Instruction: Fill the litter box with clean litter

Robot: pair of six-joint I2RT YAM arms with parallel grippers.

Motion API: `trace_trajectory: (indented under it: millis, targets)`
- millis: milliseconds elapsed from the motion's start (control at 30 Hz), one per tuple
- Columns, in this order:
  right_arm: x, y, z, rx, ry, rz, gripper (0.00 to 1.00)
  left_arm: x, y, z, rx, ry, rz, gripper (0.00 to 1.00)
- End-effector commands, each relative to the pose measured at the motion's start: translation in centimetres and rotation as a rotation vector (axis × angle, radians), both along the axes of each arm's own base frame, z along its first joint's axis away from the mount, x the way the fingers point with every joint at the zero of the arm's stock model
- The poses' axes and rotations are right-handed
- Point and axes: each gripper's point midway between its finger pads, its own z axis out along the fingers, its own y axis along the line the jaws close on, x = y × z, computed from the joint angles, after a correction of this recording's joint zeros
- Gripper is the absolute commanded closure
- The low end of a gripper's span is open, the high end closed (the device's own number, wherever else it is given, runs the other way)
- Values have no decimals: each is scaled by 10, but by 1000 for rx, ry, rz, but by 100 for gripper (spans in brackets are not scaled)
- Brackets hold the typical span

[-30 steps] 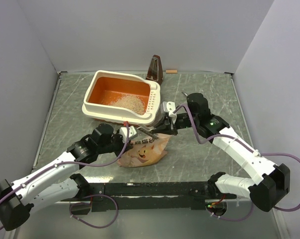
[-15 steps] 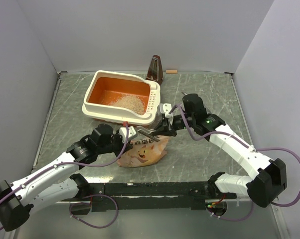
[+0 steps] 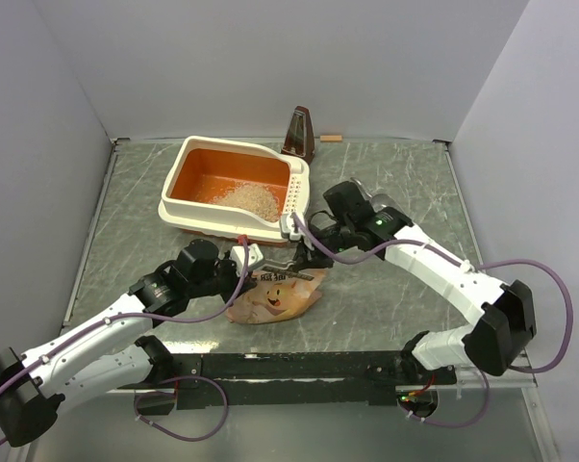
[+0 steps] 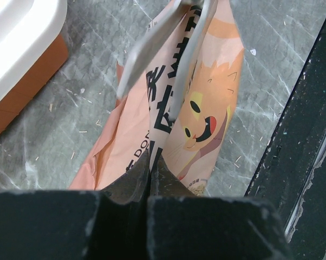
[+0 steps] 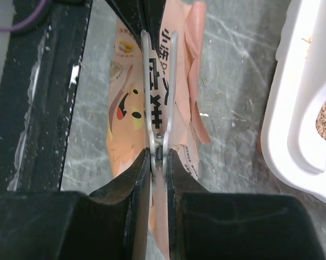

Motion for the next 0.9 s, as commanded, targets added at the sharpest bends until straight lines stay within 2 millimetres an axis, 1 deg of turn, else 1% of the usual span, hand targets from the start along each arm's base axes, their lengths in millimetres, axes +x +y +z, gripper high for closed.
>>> trace_trajectory:
  millis: [0,33,133,267,400,500,533,667,867]
  targets:
    - [6,-10,-14,-167,-64,5,100,8,-6,24,-65,-51,18,96]
    - [9,-15,-17,-209,-74,-7,100,8,-6,24,-65,-52,23,96]
    - [9,-15,-19,-260,-98,-5,100,9,-5,25,-69,-56,30,96]
    - [10,-20,-18,-315,-142,-9,100,9,-4,26,-71,-60,34,95]
    - [9,-23,-10,-348,-191,-15,100,10,-4,26,-71,-61,36,95]
    - [7,-21,-6,-350,-197,-3,100,11,-4,25,-64,-59,39,95]
    - [3,-20,-8,-352,-196,8,100,10,-4,25,-66,-58,37,95]
    - [1,-20,-24,-385,-170,18,100,11,-3,26,-67,-65,43,95]
    - [-3,-14,-41,-373,-132,36,100,11,-2,25,-65,-65,46,95]
